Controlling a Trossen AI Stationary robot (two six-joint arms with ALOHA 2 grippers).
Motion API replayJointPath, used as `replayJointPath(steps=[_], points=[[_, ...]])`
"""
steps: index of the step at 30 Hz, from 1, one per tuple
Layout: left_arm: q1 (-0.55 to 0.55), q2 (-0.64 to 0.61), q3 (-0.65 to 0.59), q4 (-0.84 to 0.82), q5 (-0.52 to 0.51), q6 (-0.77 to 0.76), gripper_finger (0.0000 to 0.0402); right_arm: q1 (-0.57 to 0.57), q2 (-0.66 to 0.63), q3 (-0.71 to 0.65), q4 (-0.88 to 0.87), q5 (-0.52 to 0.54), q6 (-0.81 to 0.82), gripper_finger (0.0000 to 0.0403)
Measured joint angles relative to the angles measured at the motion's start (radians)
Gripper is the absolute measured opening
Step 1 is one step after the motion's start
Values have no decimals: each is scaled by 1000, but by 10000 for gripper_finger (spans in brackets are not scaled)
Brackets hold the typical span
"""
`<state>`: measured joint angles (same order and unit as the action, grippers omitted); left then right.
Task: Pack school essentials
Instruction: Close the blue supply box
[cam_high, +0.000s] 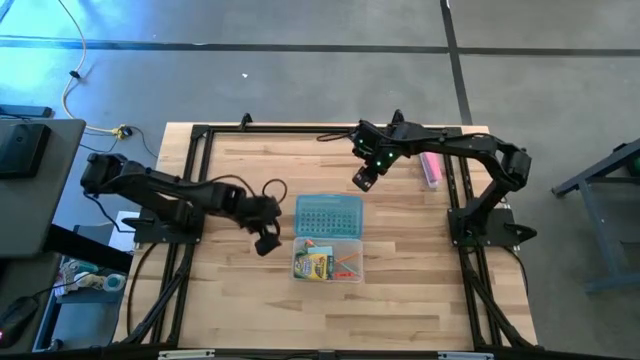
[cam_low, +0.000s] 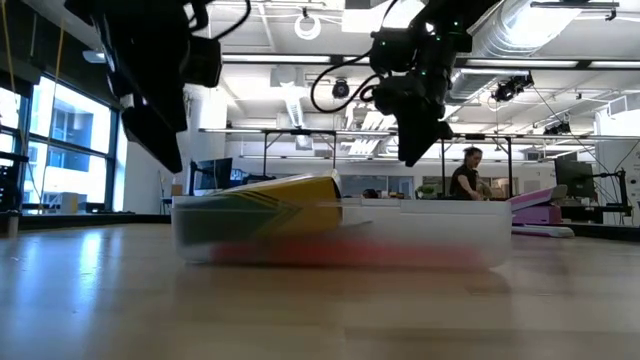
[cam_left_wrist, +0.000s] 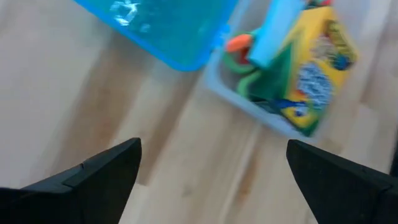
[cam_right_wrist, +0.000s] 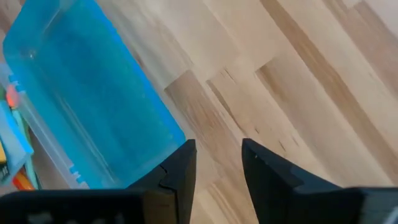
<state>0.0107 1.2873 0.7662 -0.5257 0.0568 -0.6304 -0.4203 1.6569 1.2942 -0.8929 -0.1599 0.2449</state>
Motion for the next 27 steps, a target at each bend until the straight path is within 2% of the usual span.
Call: replayJointPath(steps=[4,9,15,17,23,27], points=[[-100,0,0,50,-66,-121,387,-5,0,0,6,-8,-60,137],[-218,25,0,102,-161,-290,387,2,0,0,46,-8,-86,181],[-324,129,0,137,-205,-406,387,9,31,0,53,-15,-105,199],[-346,162,0,141,-209,-445,387,10,57,0,65,-20,-137,199],[-376,278,2,312,-206,-511,387,-2,140,0,104,-17,-160,199],[-378,345,3,366,-211,-573,387,-15,183,0,127,-13,-159,199]])
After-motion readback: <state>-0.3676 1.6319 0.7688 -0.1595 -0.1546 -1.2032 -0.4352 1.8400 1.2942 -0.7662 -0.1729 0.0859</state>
